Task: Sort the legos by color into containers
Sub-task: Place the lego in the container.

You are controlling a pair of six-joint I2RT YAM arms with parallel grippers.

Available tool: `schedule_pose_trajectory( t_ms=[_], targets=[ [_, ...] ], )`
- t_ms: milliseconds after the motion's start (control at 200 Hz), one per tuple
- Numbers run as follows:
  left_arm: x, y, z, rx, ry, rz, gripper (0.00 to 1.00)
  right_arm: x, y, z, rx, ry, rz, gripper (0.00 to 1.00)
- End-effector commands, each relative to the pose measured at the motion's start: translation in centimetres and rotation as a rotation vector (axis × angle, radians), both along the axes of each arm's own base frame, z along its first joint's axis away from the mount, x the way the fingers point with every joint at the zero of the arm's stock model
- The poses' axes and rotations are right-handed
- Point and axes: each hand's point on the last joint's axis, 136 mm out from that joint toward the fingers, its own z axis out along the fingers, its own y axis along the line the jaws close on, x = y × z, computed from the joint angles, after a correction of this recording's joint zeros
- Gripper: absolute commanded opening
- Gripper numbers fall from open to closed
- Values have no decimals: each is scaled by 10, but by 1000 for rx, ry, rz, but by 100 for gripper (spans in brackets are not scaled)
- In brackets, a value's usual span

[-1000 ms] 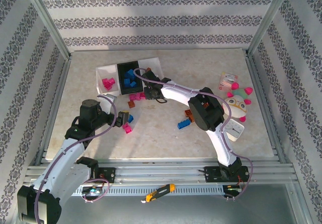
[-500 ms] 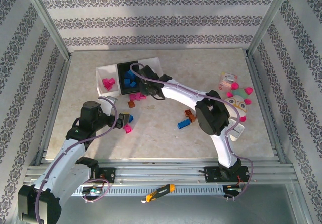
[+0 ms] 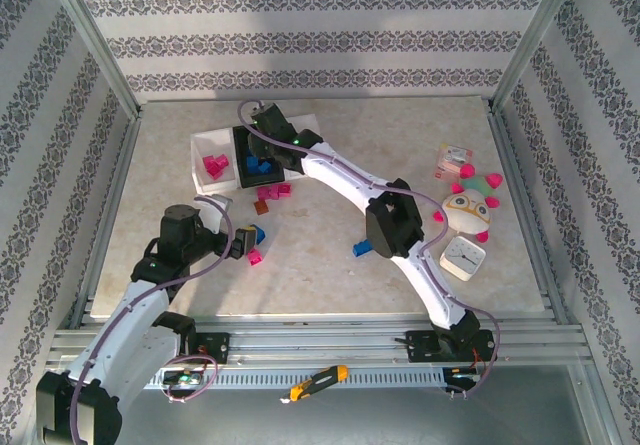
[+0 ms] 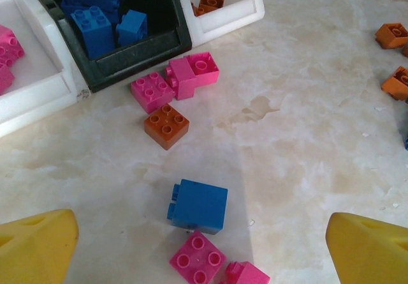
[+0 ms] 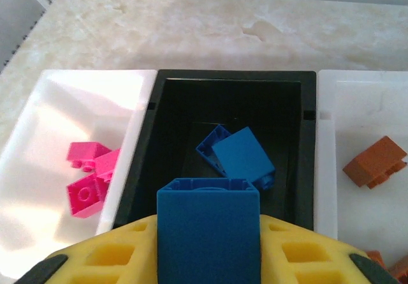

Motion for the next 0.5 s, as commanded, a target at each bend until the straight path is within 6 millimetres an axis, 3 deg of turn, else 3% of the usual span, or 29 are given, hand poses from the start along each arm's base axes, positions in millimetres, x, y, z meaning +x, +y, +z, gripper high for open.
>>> schedule_pose_trajectory(
  t_ms=[0, 215, 495],
  targets=[
    [3, -3, 9, -12, -47, -1, 99, 11, 0, 1, -11, -18, 16, 39],
    [9, 6, 4, 1, 2, 72, 99, 13, 0, 28, 22, -41, 53, 62],
    [25, 29, -13, -5, 234, 315, 99, -19, -30, 57, -13, -53, 89, 87]
  ],
)
